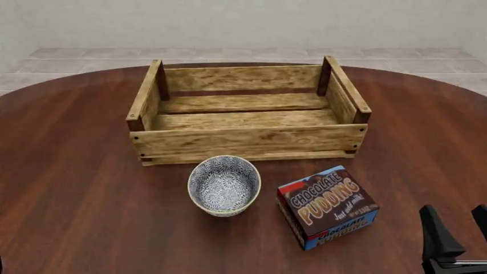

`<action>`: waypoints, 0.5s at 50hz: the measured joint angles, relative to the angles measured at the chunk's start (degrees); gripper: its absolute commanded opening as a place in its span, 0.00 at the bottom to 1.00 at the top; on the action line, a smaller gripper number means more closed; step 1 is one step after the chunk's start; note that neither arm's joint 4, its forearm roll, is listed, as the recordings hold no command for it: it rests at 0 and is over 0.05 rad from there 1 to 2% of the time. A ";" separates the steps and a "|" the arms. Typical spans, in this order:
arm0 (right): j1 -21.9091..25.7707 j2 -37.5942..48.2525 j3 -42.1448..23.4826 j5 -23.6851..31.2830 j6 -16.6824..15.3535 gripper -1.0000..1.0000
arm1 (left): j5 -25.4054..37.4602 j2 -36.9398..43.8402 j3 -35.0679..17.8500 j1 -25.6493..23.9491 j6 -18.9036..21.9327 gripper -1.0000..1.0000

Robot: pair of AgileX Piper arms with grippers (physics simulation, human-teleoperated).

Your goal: Pick up the salad dressing and put it in the tray.

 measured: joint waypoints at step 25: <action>0.00 0.00 0.00 0.00 0.00 1.00 | -7.54 10.52 4.60 1.64 0.67 1.00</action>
